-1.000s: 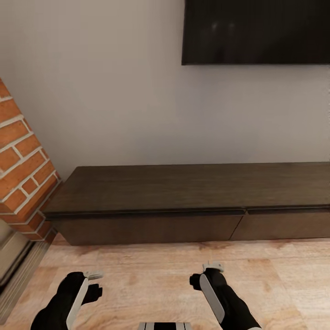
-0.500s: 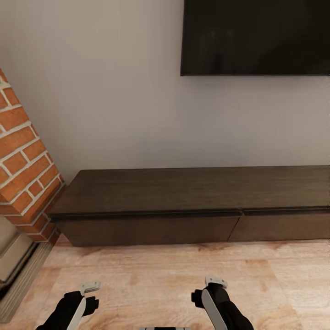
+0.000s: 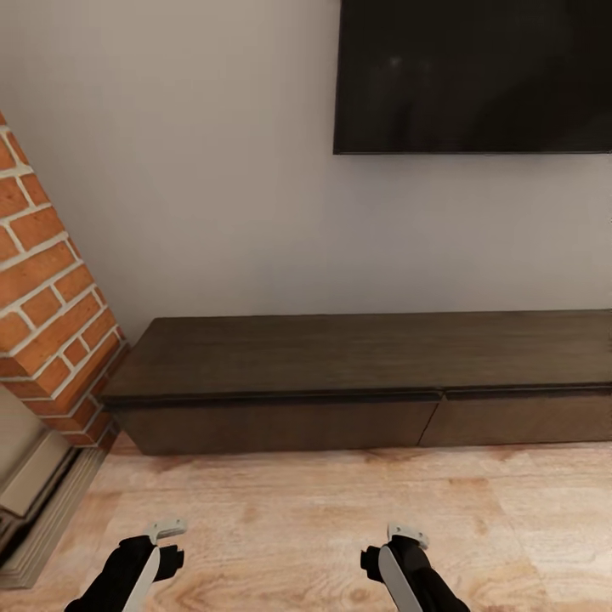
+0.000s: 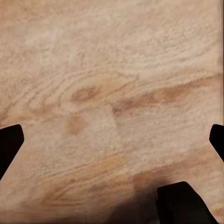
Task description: Place each of the two pumpkins and all three candles from the living room inside a cabinet in the living room (use any cabinet), then make sure every cabinet is closed, and position the cauldron so it is next to a table in the living room.
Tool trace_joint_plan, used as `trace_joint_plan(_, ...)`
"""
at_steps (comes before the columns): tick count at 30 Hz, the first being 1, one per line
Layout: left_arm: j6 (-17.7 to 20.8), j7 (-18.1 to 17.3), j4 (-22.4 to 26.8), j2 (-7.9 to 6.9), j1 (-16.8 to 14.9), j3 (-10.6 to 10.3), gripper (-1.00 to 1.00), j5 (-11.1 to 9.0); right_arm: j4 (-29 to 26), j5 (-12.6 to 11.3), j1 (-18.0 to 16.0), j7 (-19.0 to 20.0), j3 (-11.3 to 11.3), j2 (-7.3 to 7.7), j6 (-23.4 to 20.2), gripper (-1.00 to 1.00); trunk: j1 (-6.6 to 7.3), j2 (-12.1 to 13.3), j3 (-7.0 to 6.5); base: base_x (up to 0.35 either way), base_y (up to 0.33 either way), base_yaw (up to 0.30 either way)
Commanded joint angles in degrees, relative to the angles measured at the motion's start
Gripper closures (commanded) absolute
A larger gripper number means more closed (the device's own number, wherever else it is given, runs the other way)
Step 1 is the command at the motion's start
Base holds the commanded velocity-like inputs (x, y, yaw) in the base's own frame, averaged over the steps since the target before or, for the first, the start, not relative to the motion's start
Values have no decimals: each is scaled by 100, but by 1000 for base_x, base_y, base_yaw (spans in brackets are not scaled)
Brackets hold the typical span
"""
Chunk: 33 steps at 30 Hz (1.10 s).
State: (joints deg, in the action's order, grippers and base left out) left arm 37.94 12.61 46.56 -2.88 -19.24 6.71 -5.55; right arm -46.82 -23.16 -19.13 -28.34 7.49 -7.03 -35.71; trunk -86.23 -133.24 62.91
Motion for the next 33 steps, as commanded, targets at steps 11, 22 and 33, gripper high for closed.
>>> trace_joint_plan(11, 134, 34, 68, 31, -1, -19, -100, -64, 251, -64, -3, -40, 7, 0, 79, -100, 244, 440, -193, -34, 0, 0)
trace_joint_plan(22, 152, 39, 64, 53, -1, -51, -100, -64, 253, -66, -3, -49, 15, 5, 230, -100, 486, 882, -391, -90, 0, 0)
trace_joint_plan(33, 129, 32, -119, 45, -2, -43, -100, -72, 265, -65, -3, -43, 20, 3, 253, -100, 728, 1323, -588, 0, 0, 0)
